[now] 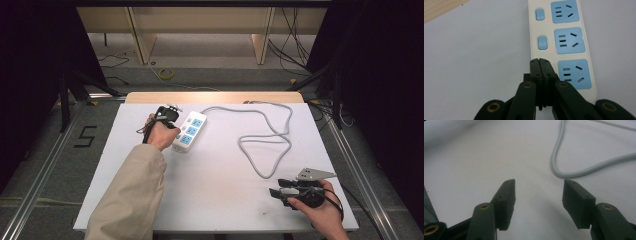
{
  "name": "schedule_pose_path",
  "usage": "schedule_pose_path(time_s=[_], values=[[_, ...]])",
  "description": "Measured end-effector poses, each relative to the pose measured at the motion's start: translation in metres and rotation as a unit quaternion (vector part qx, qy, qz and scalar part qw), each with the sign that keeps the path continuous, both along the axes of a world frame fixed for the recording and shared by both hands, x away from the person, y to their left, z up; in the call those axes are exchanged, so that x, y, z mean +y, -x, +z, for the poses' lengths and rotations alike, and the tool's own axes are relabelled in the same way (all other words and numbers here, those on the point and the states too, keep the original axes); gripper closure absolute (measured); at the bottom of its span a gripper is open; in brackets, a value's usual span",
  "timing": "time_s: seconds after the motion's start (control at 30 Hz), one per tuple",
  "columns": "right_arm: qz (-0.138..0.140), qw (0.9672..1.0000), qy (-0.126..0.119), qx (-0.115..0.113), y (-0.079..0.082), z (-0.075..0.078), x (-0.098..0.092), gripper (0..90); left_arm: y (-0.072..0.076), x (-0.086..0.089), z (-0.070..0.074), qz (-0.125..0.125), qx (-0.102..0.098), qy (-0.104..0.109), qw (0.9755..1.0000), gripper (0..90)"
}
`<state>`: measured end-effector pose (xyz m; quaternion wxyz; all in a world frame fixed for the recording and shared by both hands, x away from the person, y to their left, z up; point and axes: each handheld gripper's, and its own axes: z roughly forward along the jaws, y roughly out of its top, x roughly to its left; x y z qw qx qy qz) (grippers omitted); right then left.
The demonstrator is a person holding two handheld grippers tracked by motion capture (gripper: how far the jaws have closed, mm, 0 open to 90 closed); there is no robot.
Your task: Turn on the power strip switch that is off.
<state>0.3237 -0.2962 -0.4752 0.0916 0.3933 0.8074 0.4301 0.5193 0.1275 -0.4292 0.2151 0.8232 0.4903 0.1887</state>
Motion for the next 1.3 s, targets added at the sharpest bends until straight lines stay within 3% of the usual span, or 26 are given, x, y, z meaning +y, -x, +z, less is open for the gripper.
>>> schedule_pose_path(time_s=[1.3], values=[[0.001,1.0,0.001,0.001,0.0004,-0.0001,0.0004,44.9,-0.0057,-0.0086,-0.0099,-0.005,0.027,-0.01,0.9996,89.6]])
